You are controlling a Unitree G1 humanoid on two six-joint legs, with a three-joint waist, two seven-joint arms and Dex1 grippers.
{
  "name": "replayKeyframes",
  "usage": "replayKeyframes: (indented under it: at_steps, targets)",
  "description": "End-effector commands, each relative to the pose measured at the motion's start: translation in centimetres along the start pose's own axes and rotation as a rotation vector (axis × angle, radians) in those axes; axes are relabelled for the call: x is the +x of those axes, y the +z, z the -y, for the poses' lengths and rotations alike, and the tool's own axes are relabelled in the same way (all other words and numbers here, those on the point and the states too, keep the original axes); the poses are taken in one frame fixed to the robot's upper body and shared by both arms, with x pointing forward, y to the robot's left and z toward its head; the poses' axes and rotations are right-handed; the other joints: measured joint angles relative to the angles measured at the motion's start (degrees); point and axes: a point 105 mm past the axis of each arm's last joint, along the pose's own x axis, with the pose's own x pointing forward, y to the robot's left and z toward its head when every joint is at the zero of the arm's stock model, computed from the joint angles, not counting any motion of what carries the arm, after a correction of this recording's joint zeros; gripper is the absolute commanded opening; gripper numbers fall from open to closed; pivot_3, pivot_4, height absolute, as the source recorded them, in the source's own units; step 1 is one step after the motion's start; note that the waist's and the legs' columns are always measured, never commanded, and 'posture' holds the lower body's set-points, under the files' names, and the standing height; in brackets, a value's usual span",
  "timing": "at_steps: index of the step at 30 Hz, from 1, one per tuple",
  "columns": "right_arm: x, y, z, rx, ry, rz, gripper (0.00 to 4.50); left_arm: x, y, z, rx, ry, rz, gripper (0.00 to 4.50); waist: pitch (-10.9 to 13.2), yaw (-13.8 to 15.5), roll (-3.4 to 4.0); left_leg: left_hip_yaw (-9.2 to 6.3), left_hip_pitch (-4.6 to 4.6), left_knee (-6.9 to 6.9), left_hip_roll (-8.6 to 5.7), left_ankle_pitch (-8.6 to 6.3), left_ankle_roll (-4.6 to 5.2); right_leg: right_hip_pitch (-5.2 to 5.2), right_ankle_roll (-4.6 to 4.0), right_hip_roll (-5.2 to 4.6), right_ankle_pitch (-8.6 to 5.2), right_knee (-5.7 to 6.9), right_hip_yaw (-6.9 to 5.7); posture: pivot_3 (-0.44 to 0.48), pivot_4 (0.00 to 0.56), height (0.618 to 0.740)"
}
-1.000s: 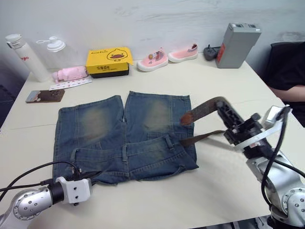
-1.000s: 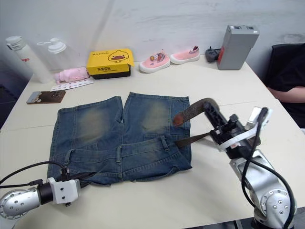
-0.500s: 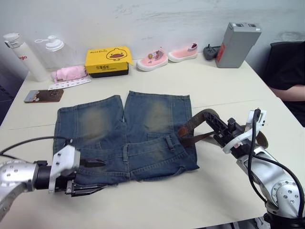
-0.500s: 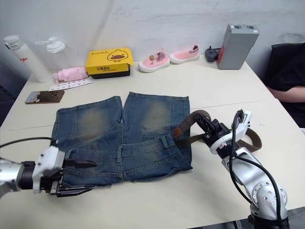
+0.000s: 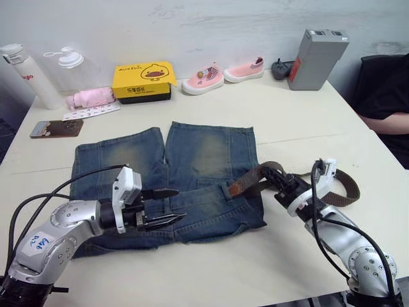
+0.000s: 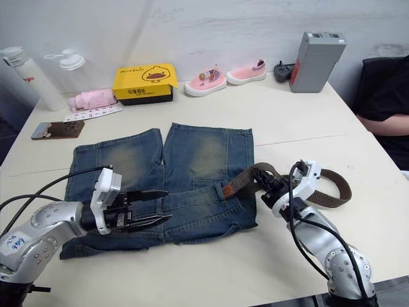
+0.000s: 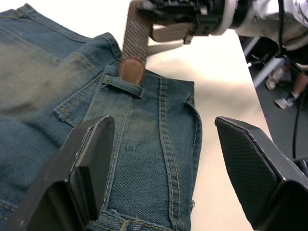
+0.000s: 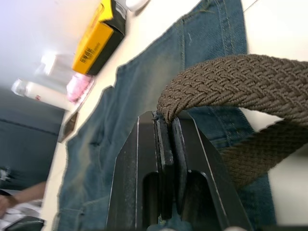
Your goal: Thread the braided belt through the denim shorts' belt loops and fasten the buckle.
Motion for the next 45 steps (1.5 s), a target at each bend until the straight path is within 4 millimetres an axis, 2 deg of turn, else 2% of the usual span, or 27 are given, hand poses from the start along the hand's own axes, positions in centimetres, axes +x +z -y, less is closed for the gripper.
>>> replayKeyframes:
  at_steps: [1,6,12,16,19,21,26,32,38,39,41,42,43,45]
  targets:
    - [0.3,-0.6,-1.5,-0.05,0.061,-0.009,0.0,0.3,0.7,0.2,0.034,0.006,0.016,3.68,0.0,0.04,0.0,-0.01,0.0,0.0,0.0,0.0,0.0,0.0,0.0,0.0,0.0,-0.01,0.01,0.0,0.15,0.706]
    - [1.4,-2.2,-1.7,-0.091,0.049,-0.042,0.0,0.6,0.7,0.3,0.042,0.002,0.016,3.68,-0.01,-0.12,0.01,-0.01,-0.02,-0.02,0.02,0.01,-0.01,-0.02,0.0,0.02,0.0,0.02,0.04,0.0,0.15,0.706]
    - [1.5,-2.0,-1.5,-0.116,0.036,-0.024,0.0,0.6,0.8,0.2,0.063,0.001,0.012,3.68,-0.01,-0.03,0.01,-0.04,-0.04,-0.01,0.0,0.01,-0.02,-0.03,-0.01,0.03,0.01,0.01,0.02,0.0,0.15,0.706]
    - [1.7,-5.0,-1.6,-0.149,0.033,-0.184,0.0,2.1,0.7,-0.2,0.242,-0.024,-0.042,3.68,-0.01,-0.02,0.0,-0.06,-0.03,0.0,0.0,0.02,-0.02,-0.02,-0.02,0.03,0.01,0.01,-0.01,0.0,0.15,0.706]
    - [2.1,-7.4,0.3,-0.088,-0.079,-0.303,0.0,3.4,-0.1,0.0,0.371,-0.099,-0.098,3.68,-0.06,-0.09,-0.01,-0.04,-0.03,-0.01,0.0,0.02,-0.03,-0.02,-0.03,0.05,0.01,0.01,0.0,0.0,0.15,0.706]
    - [2.3,-8.2,1.3,-0.081,-0.135,-0.338,0.0,4.1,-0.8,-0.4,0.402,-0.118,-0.109,3.68,-0.12,-0.09,0.0,-0.01,-0.03,-0.02,0.0,0.02,-0.03,-0.02,-0.05,0.08,0.01,0.01,0.02,0.0,0.15,0.706]
    - [2.5,-8.4,2.3,-0.065,-0.204,-0.357,0.0,5.6,-2.9,-1.7,0.589,-0.163,-0.208,3.68,-0.43,-0.12,-0.23,0.0,-0.02,0.0,0.03,0.03,-0.03,-0.03,-0.07,0.13,0.01,0.01,0.02,0.0,0.15,0.706]
    - [2.3,-8.5,2.6,-0.069,-0.217,-0.37,0.0,8.1,-2.6,-2.4,0.786,-0.202,-0.22,3.68,-0.63,-0.05,-0.43,-0.06,-0.07,0.03,0.08,0.0,0.03,-0.02,-0.08,0.01,0.02,0.02,-0.01,0.0,0.15,0.706]
    - [2.3,-8.4,2.0,-0.063,-0.205,-0.356,0.0,8.9,-3.6,-3.4,0.94,-0.2,-0.294,3.68,-0.69,-0.13,-0.37,-0.04,-0.12,0.0,0.09,-0.01,0.07,-0.04,-0.07,0.0,0.02,0.03,-0.11,0.0,0.15,0.706]
    - [2.4,-8.4,1.9,-0.064,-0.204,-0.353,0.0,9.0,-3.4,-3.6,0.938,-0.186,-0.283,3.27,-0.7,-0.13,-0.37,-0.04,-0.1,0.0,0.08,0.0,0.08,-0.04,-0.08,0.0,0.02,0.02,-0.11,0.0,0.15,0.706]
    - [2.4,-8.3,1.8,-0.064,-0.202,-0.345,0.0,9.0,-3.4,-3.9,0.973,-0.179,-0.29,2.84,-0.7,-0.1,-0.38,-0.03,-0.12,0.03,0.07,0.0,0.1,-0.02,-0.07,-0.05,0.02,0.04,-0.11,0.0,0.15,0.706]
    - [2.4,-8.2,1.7,-0.065,-0.201,-0.342,0.0,8.9,-3.4,-4.1,0.987,-0.169,-0.294,2.26,-0.7,-0.08,-0.38,-0.04,-0.11,0.04,0.07,0.01,0.11,-0.02,-0.07,-0.06,0.02,0.05,-0.11,0.0,0.15,0.706]
    - [2.4,-8.1,1.7,-0.066,-0.201,-0.338,0.0,8.9,-3.3,-4.3,0.995,-0.165,-0.294,2.12,-0.7,-0.07,-0.39,-0.05,-0.1,0.05,0.07,0.01,0.11,-0.02,-0.07,-0.07,0.03,0.06,-0.13,0.0,0.15,0.706]
    - [2.3,-8.0,1.7,-0.069,-0.201,-0.332,0.0,8.9,-3.0,-4.3,1.009,-0.159,-0.285,1.21,-0.71,-0.11,-0.38,-0.06,-0.11,0.06,0.07,0.02,0.13,-0.02,-0.06,-0.11,0.03,0.09,-0.13,0.0,0.15,0.706]
